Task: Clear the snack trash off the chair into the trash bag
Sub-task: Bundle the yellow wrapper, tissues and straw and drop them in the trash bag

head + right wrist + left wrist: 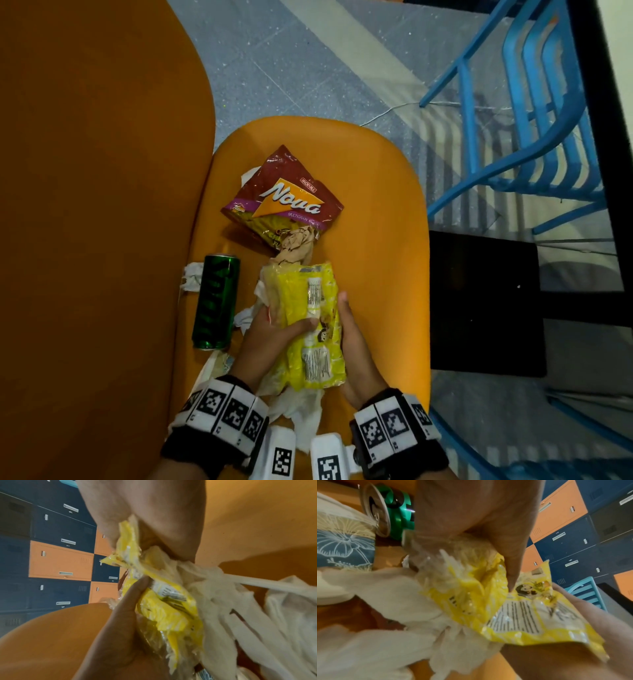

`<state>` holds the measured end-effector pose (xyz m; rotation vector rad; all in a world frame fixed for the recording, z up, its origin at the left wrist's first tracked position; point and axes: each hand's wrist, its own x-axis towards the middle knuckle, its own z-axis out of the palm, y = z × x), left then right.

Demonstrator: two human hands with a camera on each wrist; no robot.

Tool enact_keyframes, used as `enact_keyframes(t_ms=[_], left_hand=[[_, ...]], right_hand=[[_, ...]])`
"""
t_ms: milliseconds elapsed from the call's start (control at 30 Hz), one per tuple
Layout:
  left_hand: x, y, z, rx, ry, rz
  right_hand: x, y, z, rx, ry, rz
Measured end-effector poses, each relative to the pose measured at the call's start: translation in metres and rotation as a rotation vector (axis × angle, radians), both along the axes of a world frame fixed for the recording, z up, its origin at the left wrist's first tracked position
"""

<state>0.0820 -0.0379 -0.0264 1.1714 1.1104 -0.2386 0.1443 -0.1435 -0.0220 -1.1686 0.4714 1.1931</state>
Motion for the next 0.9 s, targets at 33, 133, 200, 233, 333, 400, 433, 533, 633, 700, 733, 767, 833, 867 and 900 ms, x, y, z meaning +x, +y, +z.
enact_keyframes(t_ms=[33,133,200,233,333,400,433,533,633,700,733,767,833,867,900], left_hand=[[0.0,-0.001,0.001,0.009,-0.023,0.015],[0.001,-0.004,0.004,0.014,-0.092,0.061],[0.005,-0.006,0.011,0.045,-0.131,0.066],[0.007,-0.007,0.015,0.062,-0.153,0.065],[0.014,-0.01,0.027,0.099,-0.2,0.042],[0.003,-0.017,0.036,0.097,-0.216,0.01],[-0.003,-0.02,0.038,0.093,-0.212,-0.01],[-0.022,-0.032,0.034,0.082,-0.201,-0.039],[-0.041,-0.042,0.013,0.064,-0.087,-0.066],[-0.05,-0.045,-0.002,0.108,0.004,-0.103],[-0.053,-0.046,-0.013,0.149,0.039,-0.143],[-0.055,-0.047,-0.027,0.177,0.053,-0.185],[-0.063,-0.053,-0.066,0.18,0.095,-0.254],[-0.064,-0.054,-0.082,0.192,0.121,-0.28],[-0.062,-0.053,-0.085,0.187,0.139,-0.288]], right_hand=[[-0.001,0.001,0.003,0.0,-0.024,0.018],[-0.001,-0.001,0.009,-0.003,-0.135,0.168],[0.0,-0.002,0.015,-0.02,-0.195,0.214],[0.002,-0.004,0.016,-0.028,-0.221,0.22],[0.004,-0.011,0.02,-0.025,-0.262,0.164],[-0.009,-0.022,0.03,-0.027,-0.256,0.109],[-0.017,-0.026,0.03,-0.028,-0.258,0.083],[-0.046,-0.036,0.033,-0.072,-0.228,0.029],[-0.069,-0.035,0.024,-0.154,-0.135,0.05],[-0.08,-0.033,0.014,-0.215,-0.097,0.069],[-0.081,-0.031,0.012,-0.248,-0.115,0.076],[-0.082,-0.029,0.008,-0.289,-0.161,0.094],[-0.081,-0.026,-0.002,-0.382,-0.281,0.141],[-0.079,-0.026,-0.008,-0.425,-0.294,0.154],[-0.079,-0.028,-0.017,-0.448,-0.258,0.156]])
